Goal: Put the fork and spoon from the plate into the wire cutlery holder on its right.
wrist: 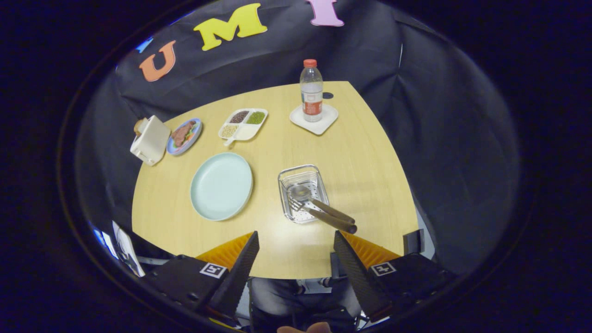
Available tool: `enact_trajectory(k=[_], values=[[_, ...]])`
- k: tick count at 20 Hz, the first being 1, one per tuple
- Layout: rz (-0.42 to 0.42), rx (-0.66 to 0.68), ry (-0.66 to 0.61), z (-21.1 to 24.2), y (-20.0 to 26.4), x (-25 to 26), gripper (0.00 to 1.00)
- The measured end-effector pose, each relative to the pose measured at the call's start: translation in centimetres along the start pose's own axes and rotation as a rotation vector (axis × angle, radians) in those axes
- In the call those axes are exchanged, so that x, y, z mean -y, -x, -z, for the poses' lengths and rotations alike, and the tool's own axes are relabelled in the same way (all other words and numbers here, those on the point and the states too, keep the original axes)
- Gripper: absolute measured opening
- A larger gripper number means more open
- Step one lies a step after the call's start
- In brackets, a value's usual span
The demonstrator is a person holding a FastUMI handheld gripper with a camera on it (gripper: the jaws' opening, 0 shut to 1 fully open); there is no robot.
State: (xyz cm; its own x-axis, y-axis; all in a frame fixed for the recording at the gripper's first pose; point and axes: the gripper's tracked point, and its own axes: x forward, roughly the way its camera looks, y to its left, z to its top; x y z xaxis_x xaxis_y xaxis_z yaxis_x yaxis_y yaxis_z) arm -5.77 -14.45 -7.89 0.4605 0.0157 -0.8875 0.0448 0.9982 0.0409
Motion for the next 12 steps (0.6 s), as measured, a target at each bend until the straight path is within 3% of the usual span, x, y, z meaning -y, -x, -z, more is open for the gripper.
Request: enact_trajectory(k=[3, 7, 12], values=[[-0.006, 0.076, 0.004, -0.8, 0.8, -1.3, 0.96], [-0.092, 0.254, -0.023, -3.0, 3.3, -4.5, 0.97], [-0.047, 0.664, 0.072, -6.8, 8.1, -6.6, 0.96]])
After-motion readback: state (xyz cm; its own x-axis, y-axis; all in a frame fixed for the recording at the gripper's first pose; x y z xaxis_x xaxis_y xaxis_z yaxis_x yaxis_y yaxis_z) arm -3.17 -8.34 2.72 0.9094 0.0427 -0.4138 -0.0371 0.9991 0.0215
